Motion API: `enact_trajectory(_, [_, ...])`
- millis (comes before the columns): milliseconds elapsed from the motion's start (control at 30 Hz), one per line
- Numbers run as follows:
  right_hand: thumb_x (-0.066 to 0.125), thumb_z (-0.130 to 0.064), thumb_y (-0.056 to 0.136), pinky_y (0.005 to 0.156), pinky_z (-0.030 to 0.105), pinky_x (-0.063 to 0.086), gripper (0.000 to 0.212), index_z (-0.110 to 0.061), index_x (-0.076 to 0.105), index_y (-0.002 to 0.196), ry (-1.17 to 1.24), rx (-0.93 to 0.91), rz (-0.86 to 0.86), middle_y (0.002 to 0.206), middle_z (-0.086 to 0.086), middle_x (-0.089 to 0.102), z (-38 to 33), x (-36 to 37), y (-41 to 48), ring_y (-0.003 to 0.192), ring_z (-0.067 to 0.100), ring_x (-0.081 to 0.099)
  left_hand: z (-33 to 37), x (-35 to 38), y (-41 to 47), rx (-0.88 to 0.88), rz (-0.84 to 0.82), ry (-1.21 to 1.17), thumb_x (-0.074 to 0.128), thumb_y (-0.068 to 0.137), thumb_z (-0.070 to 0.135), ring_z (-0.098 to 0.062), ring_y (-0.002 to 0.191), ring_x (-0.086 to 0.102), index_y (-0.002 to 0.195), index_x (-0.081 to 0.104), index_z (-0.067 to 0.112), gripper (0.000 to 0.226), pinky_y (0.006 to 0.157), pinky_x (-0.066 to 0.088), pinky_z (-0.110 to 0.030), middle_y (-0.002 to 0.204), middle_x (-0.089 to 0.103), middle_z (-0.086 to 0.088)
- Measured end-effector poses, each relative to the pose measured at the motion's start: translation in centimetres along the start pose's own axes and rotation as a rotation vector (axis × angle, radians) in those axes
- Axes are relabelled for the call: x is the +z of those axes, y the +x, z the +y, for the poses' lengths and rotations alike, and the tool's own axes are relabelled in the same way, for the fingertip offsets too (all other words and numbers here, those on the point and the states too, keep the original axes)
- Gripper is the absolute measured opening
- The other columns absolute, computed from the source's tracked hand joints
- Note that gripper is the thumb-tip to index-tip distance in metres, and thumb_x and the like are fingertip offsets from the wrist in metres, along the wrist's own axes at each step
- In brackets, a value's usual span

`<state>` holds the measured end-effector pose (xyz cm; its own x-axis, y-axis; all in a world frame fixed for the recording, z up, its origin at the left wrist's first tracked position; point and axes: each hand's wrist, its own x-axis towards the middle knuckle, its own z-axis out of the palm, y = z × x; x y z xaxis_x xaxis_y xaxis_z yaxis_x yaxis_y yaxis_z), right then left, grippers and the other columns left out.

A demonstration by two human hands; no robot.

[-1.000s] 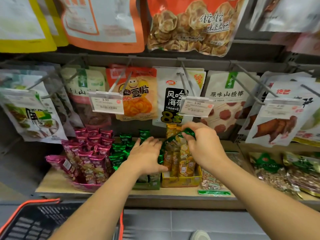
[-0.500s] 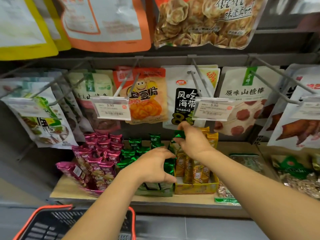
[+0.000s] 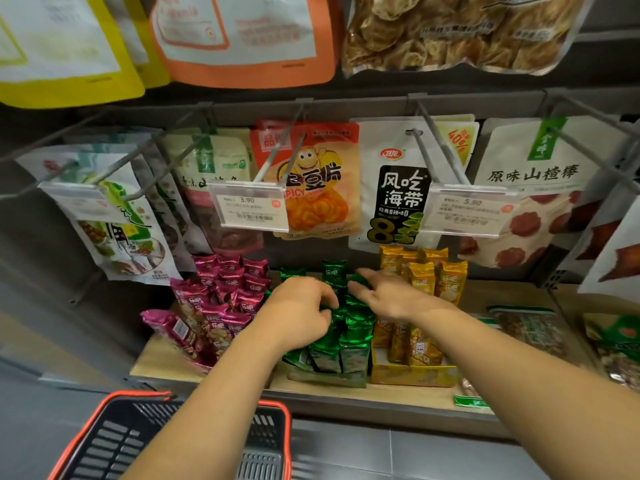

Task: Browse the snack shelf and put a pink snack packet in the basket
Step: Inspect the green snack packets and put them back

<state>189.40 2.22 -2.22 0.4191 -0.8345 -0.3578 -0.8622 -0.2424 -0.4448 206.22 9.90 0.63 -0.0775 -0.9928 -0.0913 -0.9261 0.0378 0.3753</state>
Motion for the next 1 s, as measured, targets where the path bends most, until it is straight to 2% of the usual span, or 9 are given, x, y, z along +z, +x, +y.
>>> enact_trajectory(100, [0.043,-0.044,0.100,0.105,0.036,0.038,0.050,-0.017,0.045,0.142,0.096,-0.038,0.302,0.140,0.015,0.047,0.1,-0.5,-1.0,0.131,0.032,0.043,-0.6,-0.7,-0.7,0.056,-0.022,0.016,0.067,0.083,0.036,-0.014,0.114,0.057,0.104,0.073,0.029,0.024,0.097,0.043,-0.026,0.119,0.066,0.007])
enact_trajectory(200, [0.051,-0.029,0.096,0.080,0.034,0.047,0.020,-0.018,0.064,0.107,0.071,-0.172,0.519,0.102,0.006,0.059,-0.9,-1.7,-2.6,0.098,0.027,0.058,-1.0,-0.8,-1.3,0.112,-0.073,0.030,0.072,0.078,0.048,-0.015,0.118,0.053,0.110,0.071,0.028,0.038,0.097,0.040,-0.025,0.123,0.062,0.005])
enact_trajectory(333, [0.055,-0.035,0.093,0.072,0.032,0.049,0.016,-0.025,0.067,0.098,-0.167,-0.313,0.329,0.092,-0.002,0.062,-2.9,-2.0,-5.9,0.086,0.021,0.059,-0.7,0.7,-2.1,0.143,-0.182,0.244,0.074,0.079,0.044,-0.025,0.130,0.043,0.131,0.059,0.024,0.058,0.106,0.039,-0.036,0.132,0.059,-0.003])
enact_trajectory(533, [0.051,-0.034,0.098,0.082,0.036,0.048,0.029,-0.012,0.066,0.111,-0.520,-0.340,0.127,0.109,0.008,0.060,-3.1,1.1,-8.3,0.102,0.028,0.058,-0.2,0.4,-3.1,0.229,-0.073,0.447,0.055,0.094,0.027,-0.026,0.113,0.053,0.116,0.067,0.025,0.025,0.098,0.045,-0.039,0.118,0.065,-0.002])
enact_trajectory(633, [0.050,-0.031,0.099,0.085,0.039,0.052,0.028,-0.012,0.066,0.112,-0.556,-0.287,0.150,0.110,0.008,0.061,-2.9,1.4,-8.4,0.103,0.029,0.058,0.0,-1.6,-4.8,0.300,0.122,0.418,0.052,0.094,0.015,-0.021,0.110,0.055,0.114,0.066,0.024,0.027,0.094,0.047,-0.039,0.121,0.063,0.005])
enact_trajectory(733, [0.055,-0.032,0.096,0.083,0.040,0.054,0.025,-0.014,0.067,0.109,-0.576,-0.242,0.186,0.105,0.008,0.065,-3.3,1.3,-8.4,0.102,0.029,0.060,0.6,-4.3,-7.9,0.380,0.411,0.252,0.052,0.094,0.018,-0.024,0.097,0.058,0.107,0.066,0.016,0.020,0.078,0.053,-0.043,0.109,0.064,0.001])
enact_trajectory(867, [0.056,-0.031,0.094,0.087,0.036,0.053,0.029,-0.018,0.065,0.119,-0.435,-0.234,0.207,0.116,0.005,0.066,-5.7,-0.3,-8.9,0.110,0.026,0.060,0.4,-6.2,-11.7,0.390,0.663,0.077,0.047,0.095,0.025,-0.024,0.079,0.060,0.094,0.066,0.007,0.027,0.067,0.050,-0.039,0.088,0.063,-0.003])
enact_trajectory(933, [0.052,-0.034,0.098,0.085,0.026,0.050,0.028,-0.022,0.067,0.118,-0.120,-0.243,0.122,0.116,-0.001,0.068,-7.5,-1.3,-10.1,0.107,0.017,0.062,-0.1,-6.7,-13.2,0.286,0.727,-0.159,0.058,0.091,0.028,-0.014,0.074,0.061,0.088,0.070,0.013,0.020,0.067,0.047,-0.029,0.080,0.065,0.003])
enact_trajectory(1000, [0.046,-0.048,0.098,0.079,0.018,0.049,0.030,-0.033,0.067,0.113,0.367,-0.226,-0.099,0.113,-0.005,0.069,-9.8,-2.1,-12.6,0.100,0.008,0.064,-0.5,-7.2,-14.0,0.156,0.751,-0.495,0.071,0.085,0.025,0.000,0.062,0.059,0.078,0.073,0.027,0.008,0.060,0.045,-0.016,0.068,0.068,0.010])
